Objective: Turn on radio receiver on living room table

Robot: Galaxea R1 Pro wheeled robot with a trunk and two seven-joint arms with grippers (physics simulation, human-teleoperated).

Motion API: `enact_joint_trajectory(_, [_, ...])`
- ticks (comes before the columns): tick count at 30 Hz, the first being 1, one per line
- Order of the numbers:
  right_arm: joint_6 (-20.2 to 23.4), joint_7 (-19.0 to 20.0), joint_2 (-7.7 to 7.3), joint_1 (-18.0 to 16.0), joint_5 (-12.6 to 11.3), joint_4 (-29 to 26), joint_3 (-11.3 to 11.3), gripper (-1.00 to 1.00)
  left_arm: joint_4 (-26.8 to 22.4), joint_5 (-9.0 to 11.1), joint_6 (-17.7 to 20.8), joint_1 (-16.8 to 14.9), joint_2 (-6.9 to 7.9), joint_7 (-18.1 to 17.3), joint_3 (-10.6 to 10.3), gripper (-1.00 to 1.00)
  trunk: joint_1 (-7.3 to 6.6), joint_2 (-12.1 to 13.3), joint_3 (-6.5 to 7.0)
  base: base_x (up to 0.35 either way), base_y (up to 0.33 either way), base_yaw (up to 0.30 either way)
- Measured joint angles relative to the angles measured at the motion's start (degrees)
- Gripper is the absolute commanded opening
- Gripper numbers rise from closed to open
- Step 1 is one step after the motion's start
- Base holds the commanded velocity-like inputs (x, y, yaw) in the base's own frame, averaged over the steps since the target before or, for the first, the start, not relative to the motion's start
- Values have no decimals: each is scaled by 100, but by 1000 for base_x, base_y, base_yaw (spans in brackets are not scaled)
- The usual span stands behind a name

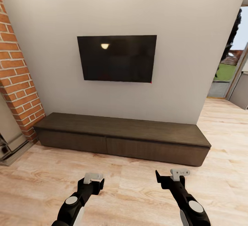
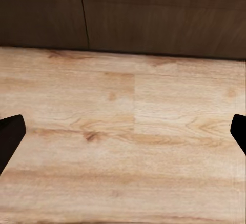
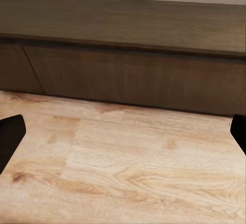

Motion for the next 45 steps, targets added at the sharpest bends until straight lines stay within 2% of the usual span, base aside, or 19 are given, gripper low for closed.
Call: enact_joint_trajectory(45, [0, -9, 0, 0, 0, 9, 0, 100, 62, 1, -9, 0, -9, -5, -9, 100, 0, 0, -199, 0, 0, 265])
